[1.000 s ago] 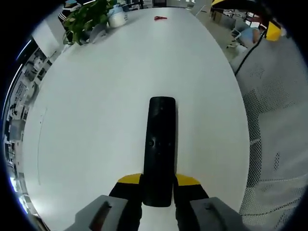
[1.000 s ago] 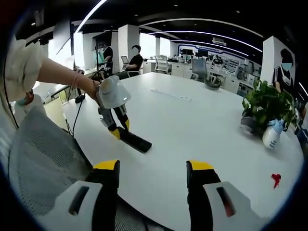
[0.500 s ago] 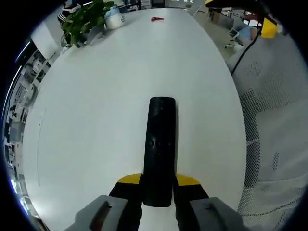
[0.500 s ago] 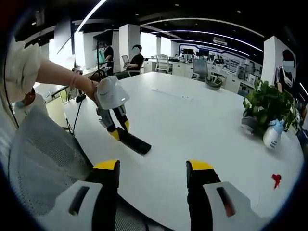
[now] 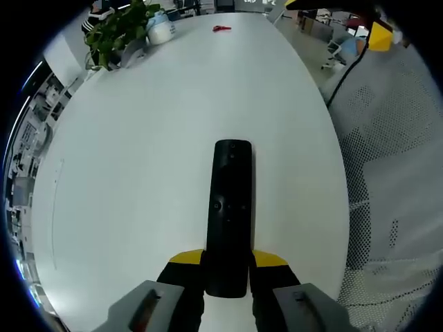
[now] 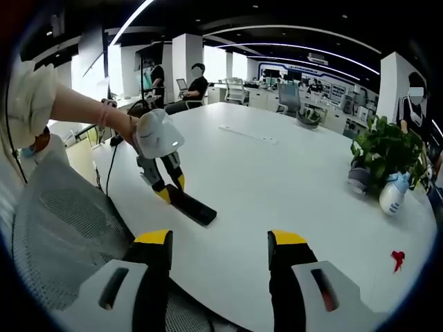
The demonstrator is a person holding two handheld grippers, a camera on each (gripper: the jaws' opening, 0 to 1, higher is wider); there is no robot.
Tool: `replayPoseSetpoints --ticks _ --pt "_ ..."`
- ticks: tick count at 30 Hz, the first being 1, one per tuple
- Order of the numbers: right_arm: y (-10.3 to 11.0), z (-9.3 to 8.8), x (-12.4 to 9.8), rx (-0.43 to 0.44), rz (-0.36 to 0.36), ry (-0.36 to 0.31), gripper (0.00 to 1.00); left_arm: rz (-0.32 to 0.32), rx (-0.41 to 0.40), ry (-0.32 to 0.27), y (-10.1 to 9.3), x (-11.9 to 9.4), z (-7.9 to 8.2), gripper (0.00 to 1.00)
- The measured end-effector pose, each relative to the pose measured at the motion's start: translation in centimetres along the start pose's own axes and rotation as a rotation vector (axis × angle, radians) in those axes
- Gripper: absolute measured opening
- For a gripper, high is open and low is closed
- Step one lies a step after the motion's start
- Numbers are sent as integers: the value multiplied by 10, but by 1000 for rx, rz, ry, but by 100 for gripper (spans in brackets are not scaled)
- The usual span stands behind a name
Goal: Press the specified remote control buttons in sequence, fully releasing each button before pressing the next.
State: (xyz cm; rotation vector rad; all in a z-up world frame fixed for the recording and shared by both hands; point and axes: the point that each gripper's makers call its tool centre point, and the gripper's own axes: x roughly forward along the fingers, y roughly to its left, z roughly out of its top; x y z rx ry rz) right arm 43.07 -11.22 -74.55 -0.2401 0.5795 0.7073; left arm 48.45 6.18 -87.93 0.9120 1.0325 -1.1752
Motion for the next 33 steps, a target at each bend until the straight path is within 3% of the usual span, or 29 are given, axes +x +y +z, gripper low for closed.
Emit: replayPoseSetpoints --ticks 33 --pt "3 -1 1 -3 14 10 56 -20 -13 -58 -24 0 4 24"
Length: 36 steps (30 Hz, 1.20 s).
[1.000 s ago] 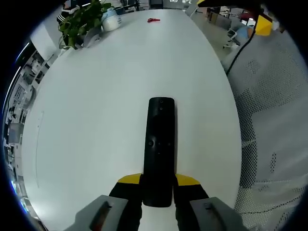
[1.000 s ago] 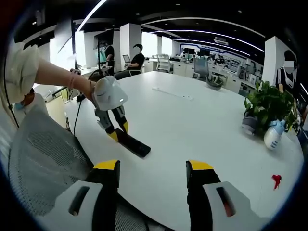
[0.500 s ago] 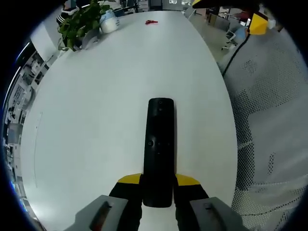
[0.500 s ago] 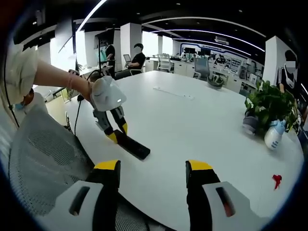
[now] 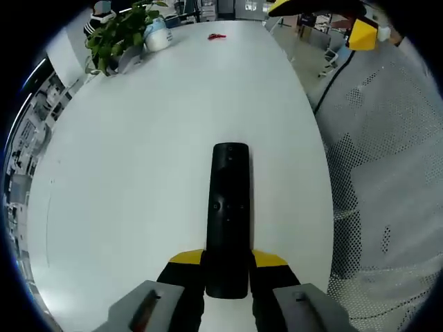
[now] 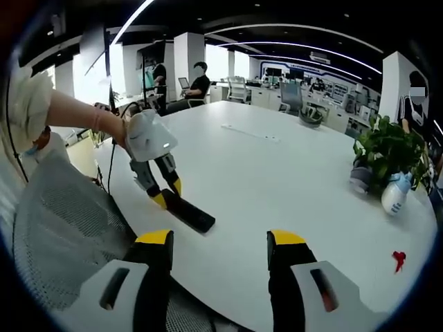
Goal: Press the specified remote control buttons in sequence, fully releasing each button before pressing the next.
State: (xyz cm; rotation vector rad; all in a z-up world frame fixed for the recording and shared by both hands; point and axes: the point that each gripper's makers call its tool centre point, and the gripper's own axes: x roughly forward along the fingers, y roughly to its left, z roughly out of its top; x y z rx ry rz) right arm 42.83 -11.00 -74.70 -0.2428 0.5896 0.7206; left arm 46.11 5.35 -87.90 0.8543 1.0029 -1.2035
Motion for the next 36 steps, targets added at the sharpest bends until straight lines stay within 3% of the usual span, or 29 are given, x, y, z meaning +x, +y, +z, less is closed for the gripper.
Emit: replayPoseSetpoints --ticks 36 --pt "0 -9 3 -25 -7 57 56 12 -42 -82 -16 0 3 24"
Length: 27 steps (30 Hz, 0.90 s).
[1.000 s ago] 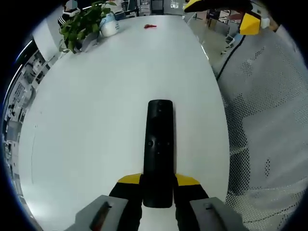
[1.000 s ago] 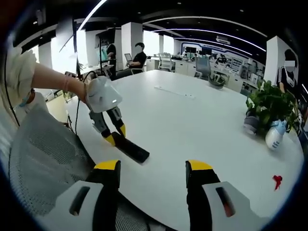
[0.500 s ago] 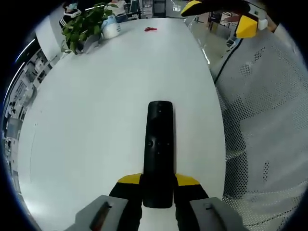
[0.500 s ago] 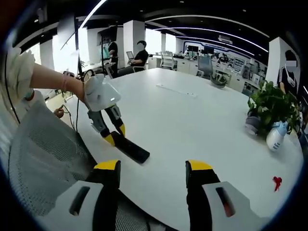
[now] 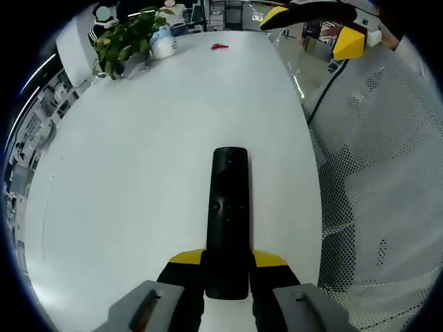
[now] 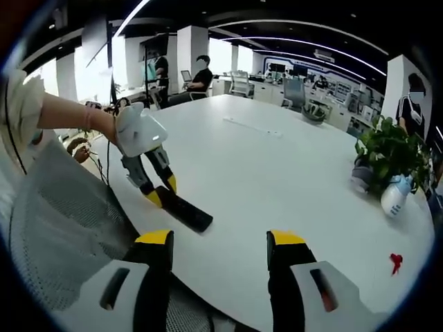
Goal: Press the specified remote control buttons in sequence, fully releasing each button before pressing the next.
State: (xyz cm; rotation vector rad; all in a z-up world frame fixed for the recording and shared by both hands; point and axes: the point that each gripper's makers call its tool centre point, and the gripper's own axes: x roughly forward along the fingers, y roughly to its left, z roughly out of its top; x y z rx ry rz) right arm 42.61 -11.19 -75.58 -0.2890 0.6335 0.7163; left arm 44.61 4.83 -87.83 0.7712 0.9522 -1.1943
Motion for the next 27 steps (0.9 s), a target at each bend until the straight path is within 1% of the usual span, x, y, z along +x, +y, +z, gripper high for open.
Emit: replayPoseSetpoints --ticks 7,10,14,20,24,27 --pt "-4 -11 2 62 -2 43 53 4 -4 -27 -4 -1 0 24" --pt "-4 -14 3 57 -8 60 52 4 -3 -37 -5 -1 0 24" --pt "-4 -16 4 45 -11 80 52 12 -22 -60 -5 -1 0 24" --pt "-5 -21 5 39 -18 111 52 24 -38 -73 -7 -1 0 24" --pt "-3 -23 6 49 -4 121 51 28 -50 -74 -8 -1 0 24" --pt "3 -20 7 61 22 114 52 40 -50 -72 -10 -1 1 24"
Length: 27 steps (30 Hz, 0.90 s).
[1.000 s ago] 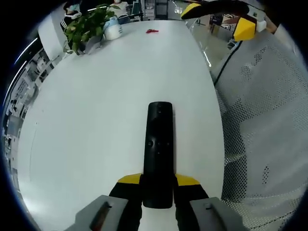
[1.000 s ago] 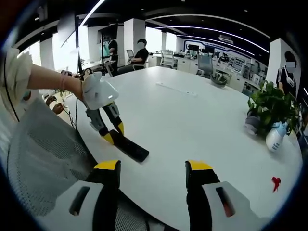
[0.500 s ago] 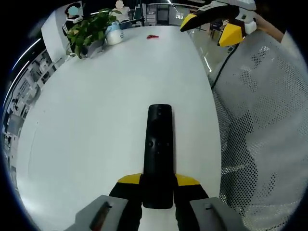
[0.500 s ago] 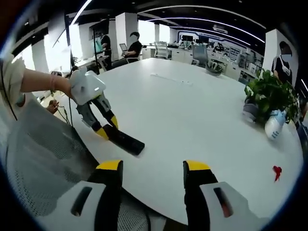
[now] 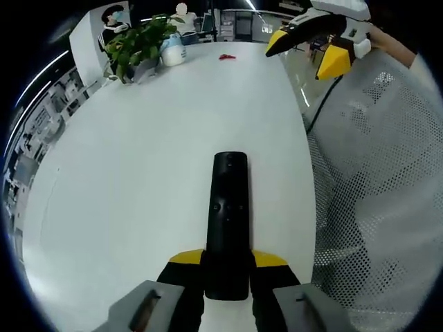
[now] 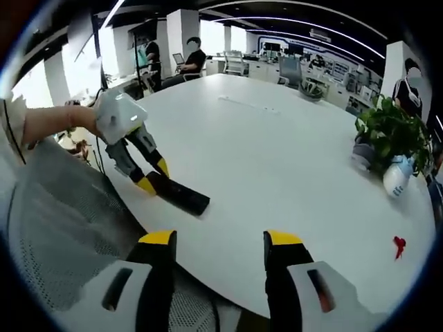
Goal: Press the specified remote control buttons in sequence, fully releasing each button before pressing the next.
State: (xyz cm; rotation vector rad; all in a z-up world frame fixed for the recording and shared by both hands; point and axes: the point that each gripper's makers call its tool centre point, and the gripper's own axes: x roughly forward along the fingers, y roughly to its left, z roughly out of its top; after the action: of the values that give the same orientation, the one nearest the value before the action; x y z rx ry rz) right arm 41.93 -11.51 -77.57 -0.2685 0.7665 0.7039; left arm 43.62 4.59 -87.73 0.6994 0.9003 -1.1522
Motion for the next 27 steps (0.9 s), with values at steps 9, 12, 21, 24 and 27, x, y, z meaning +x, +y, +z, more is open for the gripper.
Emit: replayPoseSetpoints --ticks 9,12,21,24,27 --pt "20 -11 8 -164 63 139 49 2 -16 -44 -1 -1 0 24" --pt "23 -10 13 -225 74 173 45 -1 -20 -59 0 -1 0 24" --pt "29 -1 30 -259 126 217 38 -7 -10 -72 -2 0 0 24" --pt "30 -3 34 -269 140 239 36 -9 -4 -70 -3 0 1 24" --pt "31 -4 37 -270 150 253 34 -13 5 -69 -4 0 1 24"
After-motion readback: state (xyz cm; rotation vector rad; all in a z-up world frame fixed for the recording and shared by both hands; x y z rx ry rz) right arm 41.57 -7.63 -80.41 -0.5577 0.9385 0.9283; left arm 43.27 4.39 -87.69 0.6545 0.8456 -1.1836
